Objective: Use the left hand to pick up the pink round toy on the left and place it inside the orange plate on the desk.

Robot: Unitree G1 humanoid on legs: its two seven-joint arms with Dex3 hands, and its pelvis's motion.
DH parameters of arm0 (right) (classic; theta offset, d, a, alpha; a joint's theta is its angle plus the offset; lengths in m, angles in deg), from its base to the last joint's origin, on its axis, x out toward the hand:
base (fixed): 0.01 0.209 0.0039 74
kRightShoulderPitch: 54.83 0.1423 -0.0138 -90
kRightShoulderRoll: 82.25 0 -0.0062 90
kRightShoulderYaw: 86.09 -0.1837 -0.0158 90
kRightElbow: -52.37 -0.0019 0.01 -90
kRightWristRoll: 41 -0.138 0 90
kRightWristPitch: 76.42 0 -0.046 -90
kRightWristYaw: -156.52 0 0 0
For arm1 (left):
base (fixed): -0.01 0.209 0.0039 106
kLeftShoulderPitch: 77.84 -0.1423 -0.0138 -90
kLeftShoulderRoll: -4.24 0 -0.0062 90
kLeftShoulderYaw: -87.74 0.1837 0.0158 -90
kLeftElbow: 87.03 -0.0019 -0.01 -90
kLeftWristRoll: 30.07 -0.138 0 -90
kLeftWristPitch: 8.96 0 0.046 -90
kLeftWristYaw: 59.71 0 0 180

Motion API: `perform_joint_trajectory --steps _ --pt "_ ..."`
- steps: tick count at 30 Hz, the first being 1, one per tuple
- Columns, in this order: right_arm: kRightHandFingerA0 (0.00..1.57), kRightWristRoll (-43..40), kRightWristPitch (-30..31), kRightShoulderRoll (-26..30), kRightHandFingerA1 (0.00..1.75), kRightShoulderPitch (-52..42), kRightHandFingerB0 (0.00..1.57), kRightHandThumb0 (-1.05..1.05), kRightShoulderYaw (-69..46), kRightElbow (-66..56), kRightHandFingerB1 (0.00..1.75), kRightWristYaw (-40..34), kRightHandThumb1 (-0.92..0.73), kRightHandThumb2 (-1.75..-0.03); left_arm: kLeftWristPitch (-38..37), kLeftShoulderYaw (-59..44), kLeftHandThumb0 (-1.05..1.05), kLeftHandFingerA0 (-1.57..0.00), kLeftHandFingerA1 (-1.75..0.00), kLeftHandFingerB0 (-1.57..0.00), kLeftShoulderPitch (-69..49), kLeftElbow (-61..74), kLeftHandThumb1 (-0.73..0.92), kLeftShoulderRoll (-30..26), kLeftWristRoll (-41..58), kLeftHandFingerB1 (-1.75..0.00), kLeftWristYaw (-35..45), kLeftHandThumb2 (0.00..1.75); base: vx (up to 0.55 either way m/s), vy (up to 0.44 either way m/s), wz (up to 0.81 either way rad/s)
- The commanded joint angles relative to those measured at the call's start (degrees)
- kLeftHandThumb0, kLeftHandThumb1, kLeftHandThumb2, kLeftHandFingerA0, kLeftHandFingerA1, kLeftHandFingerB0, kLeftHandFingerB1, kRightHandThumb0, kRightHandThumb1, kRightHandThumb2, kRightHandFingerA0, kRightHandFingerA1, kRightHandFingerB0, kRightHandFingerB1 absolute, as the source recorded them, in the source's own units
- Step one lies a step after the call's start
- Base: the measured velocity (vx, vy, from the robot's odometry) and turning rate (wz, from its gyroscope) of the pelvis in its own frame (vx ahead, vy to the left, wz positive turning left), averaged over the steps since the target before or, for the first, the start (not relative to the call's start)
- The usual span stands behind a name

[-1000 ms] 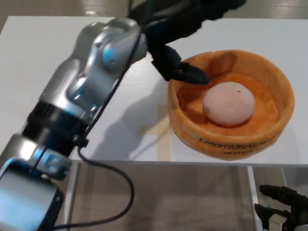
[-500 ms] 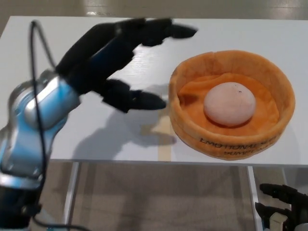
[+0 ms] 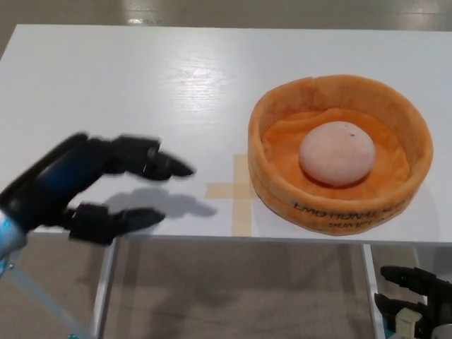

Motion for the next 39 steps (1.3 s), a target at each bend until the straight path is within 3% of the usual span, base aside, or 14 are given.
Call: perform_joint_trajectory --steps 1,9,10,12,13,15,16,17,18,19,20,22,23,39 --pt "0.60 0.48 1.39 0.79 0.49 -0.17 0.68 -0.20 0.62 0.45 0.49 0.56 -0.54 -0.56 7.58 -3.76 -0.23 -0.88 -0.53 -0.80 -18.80 -1.46 0.76 -6.06 30.60 -0.48 29.98 0.62 0.00 0.000 0.00" --pt "0.62 -0.11 1.37 0.87 0.50 -0.38 0.69 -0.20 0.10 0.54 0.49 1.11 -0.56 -0.56 5.07 2.71 -0.17 -0.98 -0.67 -0.89 -13.46 -21.94 0.77 2.03 17.00 -0.63 20.53 0.63 0.00 0.000 0.00" --pt "0.59 0.00 1.34 0.86 0.63 -0.40 0.59 -0.27 0.21 0.55 0.59 1.11 -0.46 -0.79 5.00 3.03 -0.19 -0.98 -0.78 -0.91 -11.10 -27.96 0.77 4.35 16.25 -0.63 19.85 0.62 0.00 0.000 0.00" --pt "0.59 0.02 1.32 0.86 0.63 -0.42 0.59 -0.27 0.23 0.55 0.59 1.14 -0.46 -0.79 4.62 3.11 -0.19 -0.98 -0.78 -0.91 -10.15 -30.37 0.77 5.04 16.18 -0.63 19.95 0.62 0.00 0.000 0.00" --pt "0.64 0.27 1.18 0.80 0.51 -0.52 0.69 -0.21 0.46 0.50 0.49 0.92 -0.57 -0.55 4.91 3.31 -0.18 -0.96 -0.86 -0.91 -8.85 -33.30 0.76 5.78 15.44 -0.65 19.17 0.62 0.00 0.000 0.00" --pt "0.65 0.34 1.15 0.75 0.51 -0.54 0.69 -0.21 0.53 0.49 0.48 0.84 -0.57 -0.55 4.25 3.42 -0.19 -0.94 -0.91 -0.90 -7.78 -35.76 0.73 6.25 14.61 -0.66 18.54 0.66 0.00 0.000 0.00" --pt "0.65 0.30 1.17 0.73 0.51 -0.52 0.69 -0.21 0.52 0.49 0.48 0.86 -0.57 -0.55 3.67 3.45 -0.19 -0.94 -0.91 -0.90 -7.41 -36.66 0.73 6.35 14.24 -0.66 18.32 0.66 0.00 0.000 0.00" --pt "0.60 0.14 1.15 0.71 0.63 -0.50 0.60 -0.25 0.39 0.51 0.60 0.89 -0.47 -0.79 1.57 4.02 -0.23 -0.95 -0.87 -0.91 -5.79 -40.51 0.75 6.61 10.83 -0.64 14.60 0.62 0.00 0.000 0.00" --pt "0.60 0.10 1.14 0.70 0.63 -0.50 0.60 -0.25 0.36 0.52 0.60 0.89 -0.47 -0.79 0.98 4.16 -0.23 -0.95 -0.87 -0.91 -5.34 -41.60 0.75 6.67 9.96 -0.64 13.67 0.62 0.00 0.000 0.00" --pt "0.62 0.09 1.24 0.71 0.50 -0.48 0.69 -0.20 0.35 0.53 0.49 0.86 -0.57 -0.56 0.49 4.07 -0.20 -0.95 -0.86 -0.90 -4.51 -43.63 0.77 6.87 9.27 -0.64 12.50 0.63 0.00 0.000 0.00" --pt "0.59 0.21 1.24 0.74 0.62 -0.48 0.60 -0.27 0.46 0.55 0.60 0.75 -0.47 -0.78 -0.28 4.01 -0.19 -0.94 -0.88 -0.91 -3.17 -46.84 0.75 7.08 7.99 -0.64 9.89 0.67 0.00 0.000 0.00" --pt "0.59 0.35 1.12 0.77 0.62 -0.51 0.60 -0.27 0.59 0.55 0.60 0.65 -0.47 -0.78 -1.09 4.14 -0.19 -0.94 -0.88 -0.91 -2.20 -49.07 0.75 7.12 6.71 -0.64 7.53 0.67 0.00 0.000 0.00" --pt "0.65 0.21 1.19 0.81 0.51 -0.43 0.69 -0.21 0.47 0.53 0.49 0.75 -0.57 -0.55 -1.12 4.49 -0.19 -0.95 -0.88 -0.92 -1.20 -50.75 0.75 6.98 4.80 -0.62 3.88 0.66 0.00 0.000 0.00" --pt "0.63 0.13 1.63 0.80 0.51 -0.10 0.68 -0.20 0.85 0.51 0.49 0.79 -0.57 -0.56 2.28 1.12 -0.25 -1.00 -0.90 -0.90 10.79 -71.36 0.74 12.26 3.86 -0.54 -21.13 0.62 0.00 0.000 0.00"
